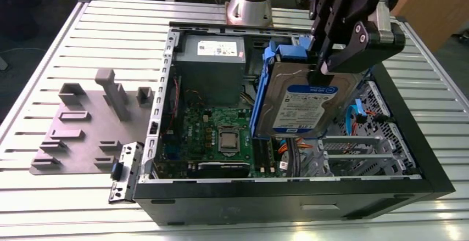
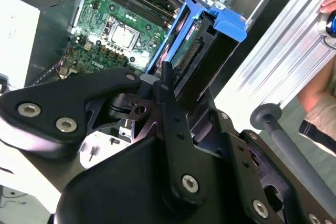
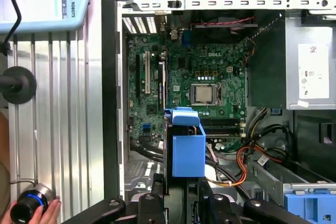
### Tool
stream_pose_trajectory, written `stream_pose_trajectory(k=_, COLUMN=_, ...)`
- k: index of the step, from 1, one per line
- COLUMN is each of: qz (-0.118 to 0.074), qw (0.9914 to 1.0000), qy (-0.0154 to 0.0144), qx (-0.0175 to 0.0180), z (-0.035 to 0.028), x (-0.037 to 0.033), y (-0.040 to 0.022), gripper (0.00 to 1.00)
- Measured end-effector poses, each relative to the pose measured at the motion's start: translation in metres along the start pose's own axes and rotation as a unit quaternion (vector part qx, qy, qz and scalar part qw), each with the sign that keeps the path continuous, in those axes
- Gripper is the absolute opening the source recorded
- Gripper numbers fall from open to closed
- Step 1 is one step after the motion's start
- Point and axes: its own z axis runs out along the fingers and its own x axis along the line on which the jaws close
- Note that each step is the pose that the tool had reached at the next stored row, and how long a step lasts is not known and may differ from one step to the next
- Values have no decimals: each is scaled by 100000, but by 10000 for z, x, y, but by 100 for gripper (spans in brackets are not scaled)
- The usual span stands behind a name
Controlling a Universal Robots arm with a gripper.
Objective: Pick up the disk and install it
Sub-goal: 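Pick up the disk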
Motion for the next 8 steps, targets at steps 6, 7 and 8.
stream_pose_trajectory(k=6, qz=739, qw=99997, qy=0, qx=-5, z=11, x=2, y=-76, gripper=35)
stream_pose_trajectory(k=7, qz=742, qw=99997, qy=-1, qx=-5, z=14, x=3, y=-95, gripper=35)
stream_pose_trajectory(k=8, qz=741, qw=99997, qy=-5, qx=-4, z=17, x=5, y=-112, gripper=35)
